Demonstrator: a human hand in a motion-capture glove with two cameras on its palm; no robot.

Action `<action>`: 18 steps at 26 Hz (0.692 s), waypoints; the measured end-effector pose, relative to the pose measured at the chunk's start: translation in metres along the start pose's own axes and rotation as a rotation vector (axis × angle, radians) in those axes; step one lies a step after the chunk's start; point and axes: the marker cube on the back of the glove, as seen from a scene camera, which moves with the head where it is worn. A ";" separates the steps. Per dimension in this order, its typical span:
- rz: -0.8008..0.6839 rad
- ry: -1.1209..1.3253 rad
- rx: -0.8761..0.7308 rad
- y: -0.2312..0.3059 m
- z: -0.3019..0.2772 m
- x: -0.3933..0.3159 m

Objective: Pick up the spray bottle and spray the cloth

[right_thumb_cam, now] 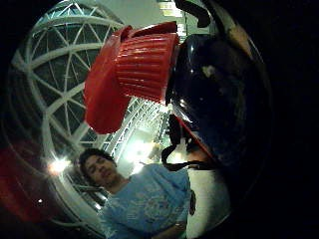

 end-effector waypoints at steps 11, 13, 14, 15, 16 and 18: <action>0.004 0.131 -0.045 -0.003 0.025 0.042; 0.009 0.067 -0.005 -0.007 0.029 0.037; 0.010 0.045 0.007 -0.008 0.030 0.035; 0.011 0.033 0.010 -0.008 0.031 0.034; 0.011 0.027 0.009 -0.007 0.031 0.034; 0.009 0.024 0.002 -0.004 0.030 0.031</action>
